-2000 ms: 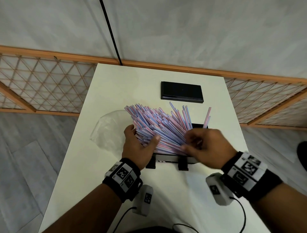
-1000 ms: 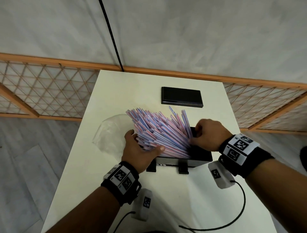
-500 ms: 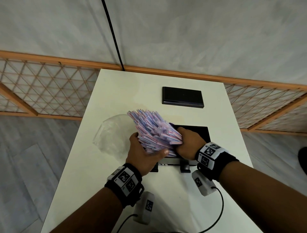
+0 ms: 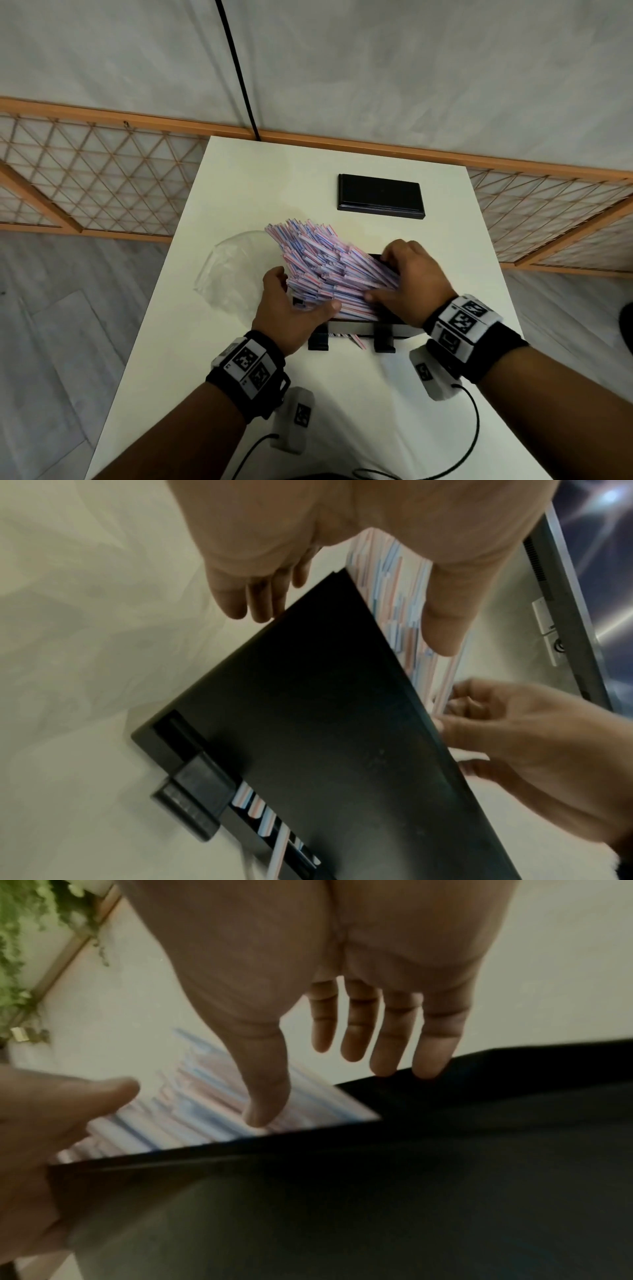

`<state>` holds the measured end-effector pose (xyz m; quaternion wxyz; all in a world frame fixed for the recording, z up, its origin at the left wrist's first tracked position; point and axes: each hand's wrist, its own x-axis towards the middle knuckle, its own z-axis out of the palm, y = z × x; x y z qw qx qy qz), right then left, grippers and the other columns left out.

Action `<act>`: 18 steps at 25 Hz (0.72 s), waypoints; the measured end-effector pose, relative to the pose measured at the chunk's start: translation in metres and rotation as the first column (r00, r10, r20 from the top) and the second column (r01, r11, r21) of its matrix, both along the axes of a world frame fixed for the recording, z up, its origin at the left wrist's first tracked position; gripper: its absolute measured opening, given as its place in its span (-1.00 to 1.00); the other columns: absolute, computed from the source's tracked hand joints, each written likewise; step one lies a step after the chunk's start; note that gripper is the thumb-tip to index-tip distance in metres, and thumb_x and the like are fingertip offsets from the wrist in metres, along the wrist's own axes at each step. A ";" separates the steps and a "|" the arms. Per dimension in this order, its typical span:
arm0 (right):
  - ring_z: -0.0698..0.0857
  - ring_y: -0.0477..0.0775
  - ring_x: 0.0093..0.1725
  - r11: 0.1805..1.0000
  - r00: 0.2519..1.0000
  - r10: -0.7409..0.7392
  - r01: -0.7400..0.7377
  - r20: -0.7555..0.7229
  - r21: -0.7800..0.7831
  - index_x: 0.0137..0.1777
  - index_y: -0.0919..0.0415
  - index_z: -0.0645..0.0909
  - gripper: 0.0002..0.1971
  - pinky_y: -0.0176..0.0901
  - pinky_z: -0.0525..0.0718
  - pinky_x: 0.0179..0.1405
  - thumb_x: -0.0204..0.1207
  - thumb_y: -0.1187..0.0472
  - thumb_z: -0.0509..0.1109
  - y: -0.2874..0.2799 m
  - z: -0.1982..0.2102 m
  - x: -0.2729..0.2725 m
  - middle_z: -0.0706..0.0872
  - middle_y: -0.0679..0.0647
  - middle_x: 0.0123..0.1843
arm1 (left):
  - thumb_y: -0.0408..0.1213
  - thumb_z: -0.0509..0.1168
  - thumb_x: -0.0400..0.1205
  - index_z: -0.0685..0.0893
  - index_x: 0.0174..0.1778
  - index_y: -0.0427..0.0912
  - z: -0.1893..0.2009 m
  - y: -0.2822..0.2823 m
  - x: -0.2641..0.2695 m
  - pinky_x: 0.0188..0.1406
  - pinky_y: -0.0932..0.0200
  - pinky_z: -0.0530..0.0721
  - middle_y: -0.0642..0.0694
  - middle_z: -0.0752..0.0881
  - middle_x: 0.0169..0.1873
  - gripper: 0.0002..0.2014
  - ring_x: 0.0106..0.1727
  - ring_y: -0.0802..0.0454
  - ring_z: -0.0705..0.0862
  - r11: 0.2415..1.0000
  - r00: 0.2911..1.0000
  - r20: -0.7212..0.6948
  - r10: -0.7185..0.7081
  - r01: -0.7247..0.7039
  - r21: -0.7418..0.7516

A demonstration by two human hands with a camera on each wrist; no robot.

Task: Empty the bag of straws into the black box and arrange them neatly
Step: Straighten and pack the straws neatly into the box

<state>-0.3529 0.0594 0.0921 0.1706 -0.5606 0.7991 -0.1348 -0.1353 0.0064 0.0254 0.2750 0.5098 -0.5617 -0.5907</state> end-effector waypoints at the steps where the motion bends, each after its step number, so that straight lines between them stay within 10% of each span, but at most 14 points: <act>1: 0.53 0.04 -0.21 0.999 0.999 -0.043 0.044 -0.025 0.013 -0.13 0.07 0.48 -0.52 -0.17 0.44 -0.26 0.19 -0.08 0.70 0.006 0.002 -0.006 0.53 -0.02 -0.17 | 0.25 0.62 0.06 0.38 0.41 -0.02 -0.002 0.000 0.000 0.32 0.00 0.67 0.05 0.66 0.27 0.03 0.26 0.14 0.67 1.000 1.000 0.005 0.007 -0.007 0.015; 4: 0.48 -0.14 -0.42 0.994 0.999 -0.041 0.042 -0.020 0.101 -0.39 0.07 0.41 -0.54 -0.33 0.29 -0.47 0.38 -0.20 0.55 0.026 0.001 -0.013 0.53 -0.08 -0.44 | 0.26 0.57 0.14 0.49 0.31 -0.05 -0.002 0.001 -0.002 0.28 -0.08 0.73 0.08 0.75 0.14 -0.13 0.14 0.18 0.74 1.000 1.000 0.018 0.015 -0.015 0.013; 8: 0.62 -0.14 -0.32 0.957 0.976 0.176 -0.200 0.127 0.209 -0.26 0.03 0.56 -0.55 -0.28 0.53 -0.31 0.28 -0.37 0.46 0.042 -0.016 -0.005 0.66 -0.08 -0.34 | 0.19 0.60 0.34 0.54 0.22 0.00 0.003 0.001 -0.002 0.10 0.10 0.73 0.14 0.76 0.04 -0.36 0.05 0.28 0.74 0.998 0.994 0.107 0.010 -0.003 -0.068; 12: 0.74 0.10 -0.16 0.967 0.976 0.201 -0.211 0.079 0.140 -0.15 0.07 0.69 -0.77 -0.06 0.70 -0.12 0.39 -0.07 0.55 0.043 -0.031 -0.001 0.77 -0.01 -0.22 | 0.48 0.43 0.28 0.59 0.15 0.00 0.006 0.001 -0.002 0.16 0.00 0.74 0.13 0.79 0.02 -0.27 0.07 0.21 0.76 0.998 0.994 0.099 0.042 -0.037 -0.057; 18: 0.63 0.07 -0.28 0.969 0.973 0.213 -0.222 0.089 0.111 -0.21 0.14 0.66 -0.79 -0.16 0.50 -0.27 0.43 0.00 0.50 0.057 -0.035 0.010 0.70 0.03 -0.30 | 0.19 0.46 0.51 0.57 0.02 0.03 0.010 0.004 -0.001 0.24 -0.15 0.69 0.06 0.76 0.01 -0.62 0.07 0.11 0.73 1.000 0.994 0.108 0.022 -0.020 -0.021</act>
